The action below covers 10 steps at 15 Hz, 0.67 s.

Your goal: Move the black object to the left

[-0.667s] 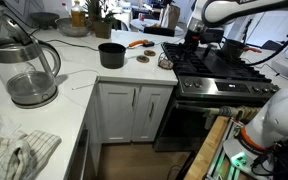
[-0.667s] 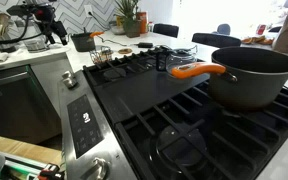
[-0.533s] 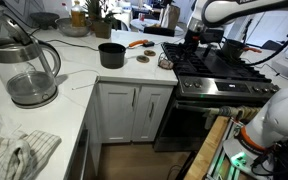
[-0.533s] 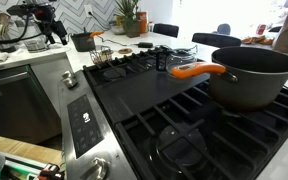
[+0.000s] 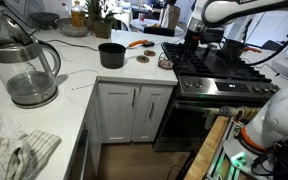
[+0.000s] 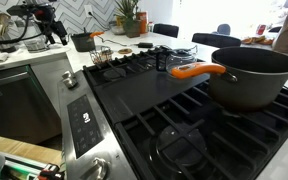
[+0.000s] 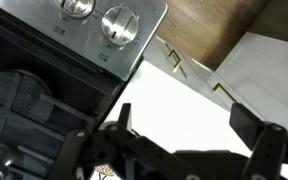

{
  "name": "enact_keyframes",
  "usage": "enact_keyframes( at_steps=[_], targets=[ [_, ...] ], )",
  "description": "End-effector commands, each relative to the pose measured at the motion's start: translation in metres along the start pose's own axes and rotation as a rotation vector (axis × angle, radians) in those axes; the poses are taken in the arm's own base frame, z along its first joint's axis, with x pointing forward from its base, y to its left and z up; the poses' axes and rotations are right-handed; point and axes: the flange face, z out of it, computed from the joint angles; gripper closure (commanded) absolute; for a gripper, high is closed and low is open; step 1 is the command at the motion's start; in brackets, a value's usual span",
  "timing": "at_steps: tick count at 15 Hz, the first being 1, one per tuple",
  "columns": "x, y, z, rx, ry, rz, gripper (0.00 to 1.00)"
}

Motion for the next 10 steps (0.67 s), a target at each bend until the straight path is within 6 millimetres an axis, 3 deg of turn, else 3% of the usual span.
enact_keyframes(
  at_steps=[1,10],
  targets=[
    [0.000,0.000,-0.001,0.000,-0.001,0.000,0.00],
    [0.052,0.022,0.004,-0.035,0.018,-0.258,0.00]
  ],
)
